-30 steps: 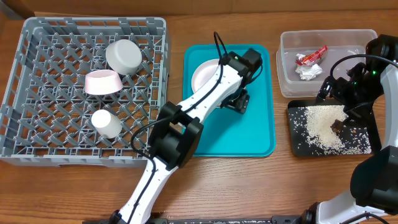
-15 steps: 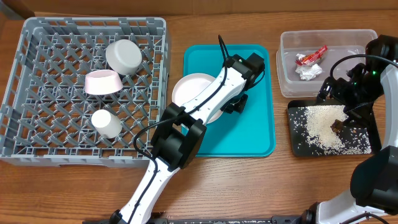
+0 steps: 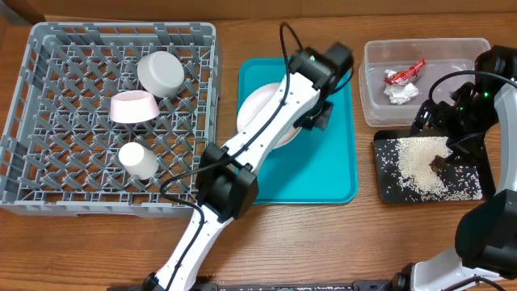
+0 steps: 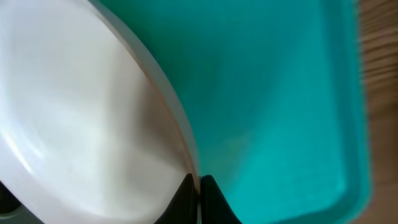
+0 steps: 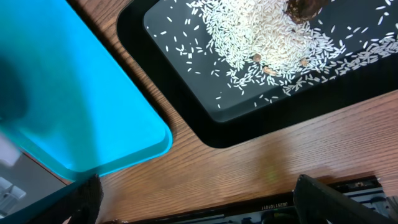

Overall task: Sort waste into correct bins and load items into the dishwasher
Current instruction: 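Lift the white plate off the tray with the left gripper, then stand the white plate upright in the rack's right side and release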

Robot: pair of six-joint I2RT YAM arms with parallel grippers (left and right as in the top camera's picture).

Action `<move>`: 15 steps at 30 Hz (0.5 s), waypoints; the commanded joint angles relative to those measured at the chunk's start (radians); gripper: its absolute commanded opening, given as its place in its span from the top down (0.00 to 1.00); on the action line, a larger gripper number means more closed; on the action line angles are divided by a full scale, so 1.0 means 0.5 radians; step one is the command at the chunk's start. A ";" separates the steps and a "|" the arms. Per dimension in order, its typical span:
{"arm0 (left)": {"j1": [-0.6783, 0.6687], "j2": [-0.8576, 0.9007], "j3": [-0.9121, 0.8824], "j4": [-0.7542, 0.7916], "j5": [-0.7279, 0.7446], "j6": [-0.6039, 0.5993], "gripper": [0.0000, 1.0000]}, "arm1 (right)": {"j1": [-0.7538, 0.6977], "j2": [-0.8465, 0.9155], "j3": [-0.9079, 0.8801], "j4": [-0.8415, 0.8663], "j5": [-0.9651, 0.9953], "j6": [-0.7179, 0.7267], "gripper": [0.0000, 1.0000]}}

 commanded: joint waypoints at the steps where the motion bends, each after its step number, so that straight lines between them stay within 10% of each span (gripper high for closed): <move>1: 0.059 -0.232 0.220 -0.040 0.154 0.004 0.96 | -0.015 -0.066 0.028 0.007 0.021 0.007 0.00; 15: 0.735 -0.687 0.263 -0.206 1.051 0.267 0.96 | -0.015 -0.066 0.028 0.008 0.020 0.008 0.00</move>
